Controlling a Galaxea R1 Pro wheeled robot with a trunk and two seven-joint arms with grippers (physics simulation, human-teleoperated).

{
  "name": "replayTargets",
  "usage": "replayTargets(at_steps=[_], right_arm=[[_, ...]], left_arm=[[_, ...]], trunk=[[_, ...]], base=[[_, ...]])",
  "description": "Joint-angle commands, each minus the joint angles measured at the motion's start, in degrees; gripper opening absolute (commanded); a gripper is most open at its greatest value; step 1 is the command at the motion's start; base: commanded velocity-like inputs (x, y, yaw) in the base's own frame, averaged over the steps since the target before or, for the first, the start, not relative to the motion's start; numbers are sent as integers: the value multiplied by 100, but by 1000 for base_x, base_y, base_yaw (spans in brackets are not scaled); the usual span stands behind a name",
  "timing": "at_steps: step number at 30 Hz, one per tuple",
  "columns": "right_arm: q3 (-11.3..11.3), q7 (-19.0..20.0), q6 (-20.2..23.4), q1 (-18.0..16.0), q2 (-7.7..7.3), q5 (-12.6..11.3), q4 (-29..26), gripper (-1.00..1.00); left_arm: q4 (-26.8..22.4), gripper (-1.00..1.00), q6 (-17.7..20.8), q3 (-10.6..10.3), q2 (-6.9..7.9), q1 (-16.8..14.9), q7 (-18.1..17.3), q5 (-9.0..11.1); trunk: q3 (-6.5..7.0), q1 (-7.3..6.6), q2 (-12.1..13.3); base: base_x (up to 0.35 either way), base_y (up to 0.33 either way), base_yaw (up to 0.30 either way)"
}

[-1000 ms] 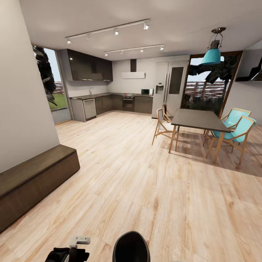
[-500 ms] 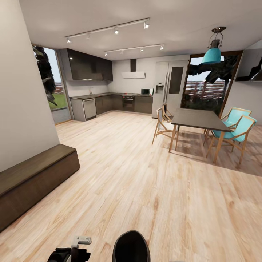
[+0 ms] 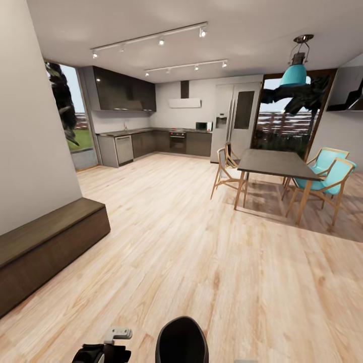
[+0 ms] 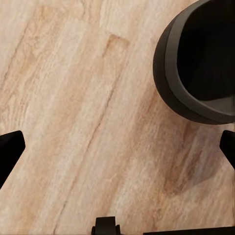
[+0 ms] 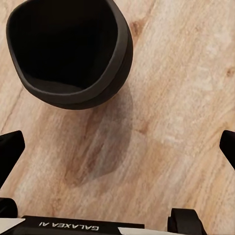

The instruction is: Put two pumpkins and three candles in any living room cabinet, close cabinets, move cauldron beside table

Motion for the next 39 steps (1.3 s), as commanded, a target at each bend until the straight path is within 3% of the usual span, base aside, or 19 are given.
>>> replayTargets(at_steps=[1,17,20,24,25,28,35,39], right_arm=[[2,-5,28,-2,0,-28,-9,100],[6,-9,32,-19,5,-32,-18,100],[6,-10,99,-269,42,-31,-23,100],[6,-176,572,-875,160,-34,-26,100],[6,-326,881,-1141,217,-38,-23,100],[8,-494,1214,-1488,301,-42,-17,100],[13,-658,1622,-2062,385,-52,73,100],[14,-682,1785,-2335,385,-49,572,100]], left_arm=[[-8,100,26,-8,-11,-2,-16,-7],[-8,100,-39,-11,-218,-2,-23,8],[-27,100,-24,-16,-300,-4,-18,5],[-54,100,31,-22,-425,-133,-25,-3],[-37,100,57,-23,-452,-270,-27,-13],[-6,100,114,-24,-473,-508,-24,-22],[443,100,381,-24,-496,-1111,81,-9],[784,100,431,-25,-502,-1383,122,11]], trunk=[[-25,22,-45],[-312,374,-686],[-366,440,-807],[-438,527,-967],[-455,549,-1007],[-509,615,-1128],[-635,769,-1408],[-707,857,-1569]], base=[[0,0,0],[0,0,0],[0,0,0],[0,0,0],[0,0,0],[0,0,0],[0,0,0],[0,0,0]])
